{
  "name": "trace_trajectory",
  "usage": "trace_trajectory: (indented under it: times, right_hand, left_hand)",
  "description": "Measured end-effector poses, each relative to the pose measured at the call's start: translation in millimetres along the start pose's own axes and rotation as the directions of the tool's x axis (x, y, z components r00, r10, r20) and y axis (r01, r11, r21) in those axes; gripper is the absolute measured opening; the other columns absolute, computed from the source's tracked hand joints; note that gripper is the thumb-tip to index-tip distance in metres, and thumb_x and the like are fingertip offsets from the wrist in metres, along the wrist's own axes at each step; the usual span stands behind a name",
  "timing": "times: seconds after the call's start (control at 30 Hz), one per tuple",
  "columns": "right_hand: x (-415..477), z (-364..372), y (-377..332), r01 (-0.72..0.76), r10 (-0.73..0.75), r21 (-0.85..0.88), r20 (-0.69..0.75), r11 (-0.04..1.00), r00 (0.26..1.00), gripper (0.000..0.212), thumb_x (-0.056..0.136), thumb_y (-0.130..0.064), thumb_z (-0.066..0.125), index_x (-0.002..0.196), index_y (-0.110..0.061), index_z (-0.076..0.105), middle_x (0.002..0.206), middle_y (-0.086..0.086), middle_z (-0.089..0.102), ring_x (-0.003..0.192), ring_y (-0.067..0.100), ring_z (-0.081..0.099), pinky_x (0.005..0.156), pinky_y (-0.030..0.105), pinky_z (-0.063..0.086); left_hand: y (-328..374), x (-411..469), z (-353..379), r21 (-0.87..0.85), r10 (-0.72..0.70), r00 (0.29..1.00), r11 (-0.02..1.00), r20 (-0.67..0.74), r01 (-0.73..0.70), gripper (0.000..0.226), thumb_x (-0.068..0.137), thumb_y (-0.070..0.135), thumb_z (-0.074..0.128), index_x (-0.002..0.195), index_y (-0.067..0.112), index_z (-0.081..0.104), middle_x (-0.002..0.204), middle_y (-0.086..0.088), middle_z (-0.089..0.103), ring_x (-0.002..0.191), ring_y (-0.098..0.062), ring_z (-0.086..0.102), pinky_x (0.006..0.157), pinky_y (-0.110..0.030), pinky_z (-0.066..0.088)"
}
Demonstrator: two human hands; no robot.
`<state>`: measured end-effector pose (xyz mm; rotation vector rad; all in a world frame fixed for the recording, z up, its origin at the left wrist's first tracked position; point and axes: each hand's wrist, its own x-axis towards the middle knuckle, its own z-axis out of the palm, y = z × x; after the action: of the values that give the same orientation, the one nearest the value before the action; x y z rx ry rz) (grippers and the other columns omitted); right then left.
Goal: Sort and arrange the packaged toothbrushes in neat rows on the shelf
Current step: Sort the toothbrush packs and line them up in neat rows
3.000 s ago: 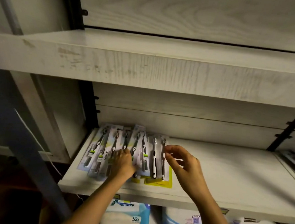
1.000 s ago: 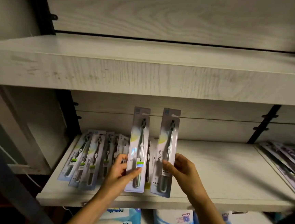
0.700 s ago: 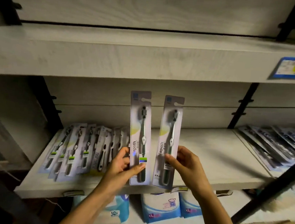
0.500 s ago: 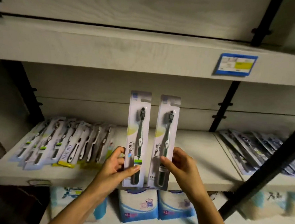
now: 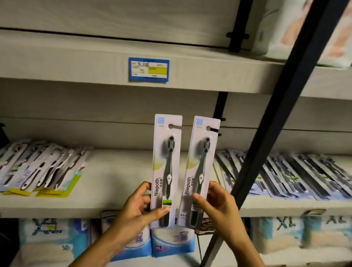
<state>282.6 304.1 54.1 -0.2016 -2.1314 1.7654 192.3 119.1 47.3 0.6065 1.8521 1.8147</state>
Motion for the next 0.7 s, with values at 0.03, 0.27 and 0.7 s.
trace_trajectory:
  times: [0.03, 0.27, 0.7]
  right_hand:
    - [-3.8, -8.9, 1.0, 0.001, 0.000, 0.023, -0.012, 1.000, 1.000, 0.037, 0.076, -0.026, 0.063, 0.111, -0.013, 0.059, 0.108, -0.003, 0.070, 0.099, 0.013, 0.068, 0.080, 0.027, 0.056]
    - [-15.6, -94.8, 9.0, 0.015, -0.014, 0.042, -0.010, 0.999, 1.000, 0.032, 0.077, -0.023, 0.064, 0.108, -0.015, 0.060, 0.104, -0.006, 0.071, 0.095, 0.012, 0.069, 0.076, 0.023, 0.056]
    - [-13.7, -276.8, 39.2, -0.033, 0.029, 0.054, 0.063, 0.998, 0.998, 0.030, 0.075, -0.026, 0.066, 0.103, -0.016, 0.062, 0.097, -0.002, 0.073, 0.091, 0.014, 0.069, 0.076, 0.024, 0.055]
  left_hand:
    - [1.9, 2.3, 9.6, 0.010, 0.012, 1.000, 1.000, 0.006, -0.012, 0.041, 0.074, 0.002, 0.069, 0.108, 0.018, 0.051, 0.092, -0.003, 0.074, 0.087, -0.015, 0.070, 0.070, -0.020, 0.054]
    - [10.9, 18.0, 92.1, 0.085, 0.042, 0.999, 0.995, 0.002, -0.042, 0.039, 0.075, 0.001, 0.070, 0.106, 0.019, 0.053, 0.089, -0.002, 0.074, 0.084, -0.011, 0.069, 0.070, -0.017, 0.051]
    - [-1.4, 52.4, 259.1, 0.020, -0.007, 0.998, 1.000, -0.066, 0.008, 0.089, 0.037, 0.054, 0.087, 0.112, 0.021, 0.052, 0.100, -0.004, 0.073, 0.096, -0.019, 0.068, 0.086, -0.034, 0.052]
